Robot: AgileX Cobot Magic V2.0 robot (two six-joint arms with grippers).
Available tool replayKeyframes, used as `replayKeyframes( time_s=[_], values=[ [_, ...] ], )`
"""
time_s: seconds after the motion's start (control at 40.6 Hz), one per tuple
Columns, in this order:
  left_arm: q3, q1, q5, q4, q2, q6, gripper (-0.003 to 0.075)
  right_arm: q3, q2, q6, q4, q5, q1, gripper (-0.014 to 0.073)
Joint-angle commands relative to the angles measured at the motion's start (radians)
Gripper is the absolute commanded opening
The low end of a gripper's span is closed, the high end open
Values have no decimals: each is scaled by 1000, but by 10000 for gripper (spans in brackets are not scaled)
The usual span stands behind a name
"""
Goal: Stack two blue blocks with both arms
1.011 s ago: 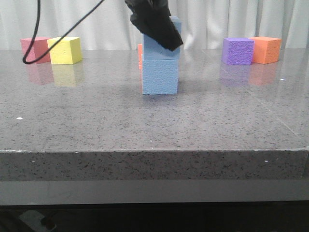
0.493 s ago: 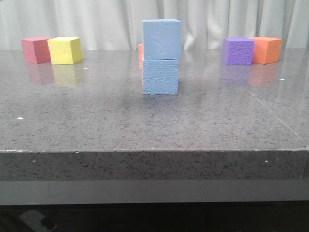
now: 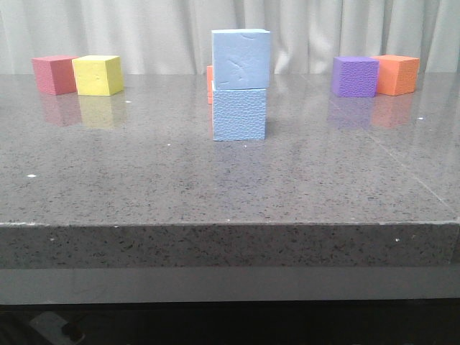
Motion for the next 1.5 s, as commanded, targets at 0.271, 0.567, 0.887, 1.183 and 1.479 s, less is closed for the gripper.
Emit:
replayKeyframes(
  time_s=[0.271, 0.567, 0.887, 1.183, 1.479],
  values=[
    [527, 1, -267, 106, -371, -191, 582, -22, -6, -7, -1, -60, -4, 655],
    [883, 1, -503, 126, -592, -221, 512, -24, -47, 11, -2, -17, -4, 655],
    [1081, 1, -645, 126, -740, -221, 512, -24, -165, 10, -3, 26, -4, 655],
    [1098, 1, -656, 126, -740, -216, 289, -22, -170, 10, -2, 31, -4, 213],
    [1098, 1, -654, 132, -740, -212, 58, -22, -170, 10, -2, 43, -4, -67]
  ],
)
